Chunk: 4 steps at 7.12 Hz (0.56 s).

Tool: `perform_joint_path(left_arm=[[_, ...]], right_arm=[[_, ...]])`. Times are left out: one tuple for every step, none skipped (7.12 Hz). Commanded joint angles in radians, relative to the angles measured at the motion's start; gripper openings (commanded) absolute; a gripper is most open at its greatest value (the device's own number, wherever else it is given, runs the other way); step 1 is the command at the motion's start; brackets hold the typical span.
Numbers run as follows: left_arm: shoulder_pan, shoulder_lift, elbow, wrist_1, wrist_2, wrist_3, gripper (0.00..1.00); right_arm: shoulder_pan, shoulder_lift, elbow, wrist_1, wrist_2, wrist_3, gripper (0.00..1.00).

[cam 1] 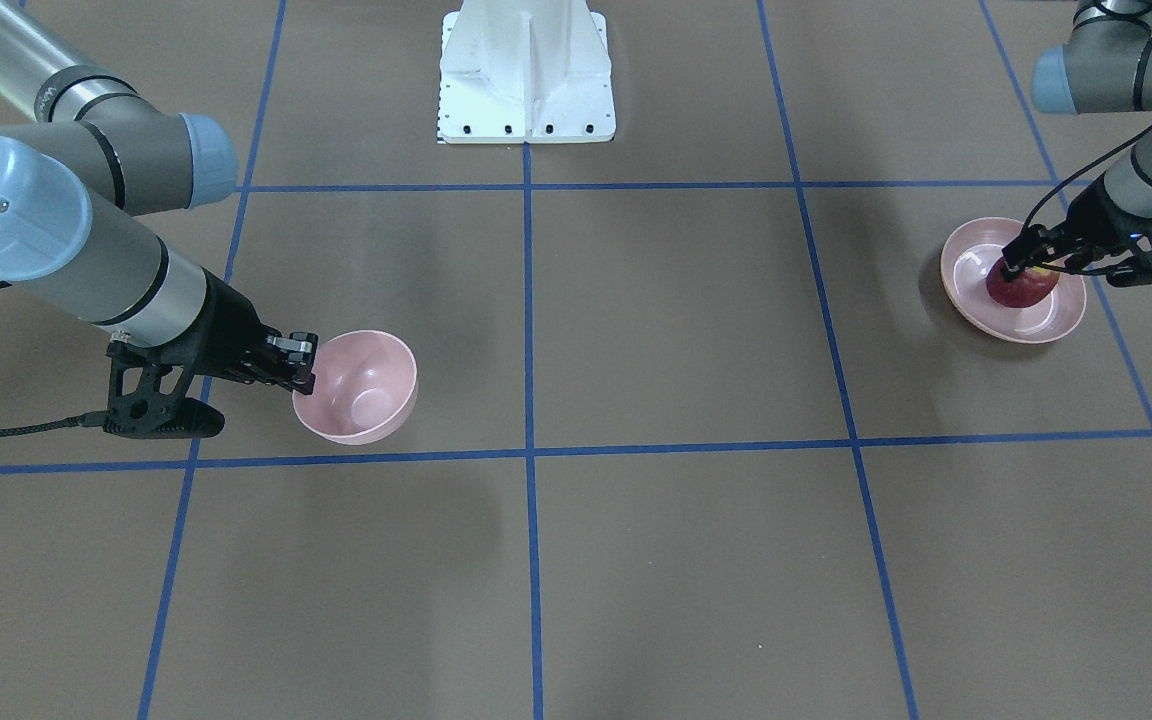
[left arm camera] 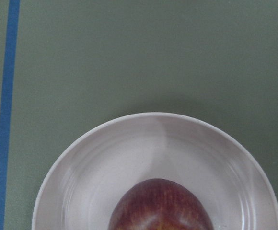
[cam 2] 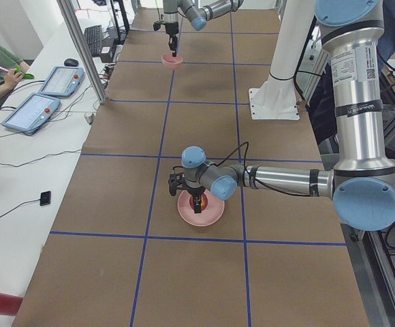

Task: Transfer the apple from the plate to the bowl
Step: 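Slide the pink bowl toward center with right gripper while left arm reaches apple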

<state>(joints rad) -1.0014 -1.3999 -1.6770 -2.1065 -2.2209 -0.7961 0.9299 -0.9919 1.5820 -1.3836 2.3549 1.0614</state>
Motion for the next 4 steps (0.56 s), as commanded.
perform_joint_path(left_arm=[[0.017,-0.004,0.025,-0.030,0.001,-0.002,0.98],[0.017,-0.004,0.017,-0.030,-0.002,-0.006,0.88],[0.018,-0.002,0.016,-0.029,-0.006,-0.006,0.54],[0.018,0.002,0.001,-0.026,-0.010,-0.005,0.03]], right_arm=[[-0.014,0.010,0.001,0.000,-0.003,0.017,0.00],[-0.020,0.015,0.001,0.000,-0.022,0.019,0.00],[-0.023,0.015,0.001,0.000,-0.025,0.026,0.00],[-0.025,0.016,0.001,0.000,-0.025,0.026,0.00]])
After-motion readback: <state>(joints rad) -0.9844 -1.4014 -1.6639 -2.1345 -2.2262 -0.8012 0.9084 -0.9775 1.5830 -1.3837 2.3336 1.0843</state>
